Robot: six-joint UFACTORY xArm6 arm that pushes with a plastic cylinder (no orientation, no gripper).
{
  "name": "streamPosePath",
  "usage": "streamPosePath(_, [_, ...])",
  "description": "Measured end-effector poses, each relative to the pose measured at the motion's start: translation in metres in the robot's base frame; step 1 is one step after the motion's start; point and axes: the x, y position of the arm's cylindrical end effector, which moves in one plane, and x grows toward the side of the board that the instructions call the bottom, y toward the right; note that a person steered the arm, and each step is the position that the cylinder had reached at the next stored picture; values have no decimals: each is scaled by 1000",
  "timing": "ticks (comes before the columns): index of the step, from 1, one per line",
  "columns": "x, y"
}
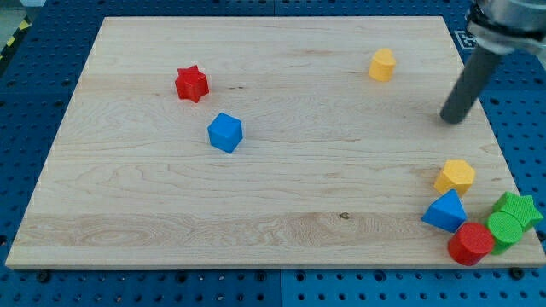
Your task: Move the yellow heart into yellow hexagon
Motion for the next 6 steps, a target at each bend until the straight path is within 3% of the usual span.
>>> streamPosePath(2, [-142,0])
streamPosePath(3, [-173,-1])
streamPosePath(6, [-178,-55])
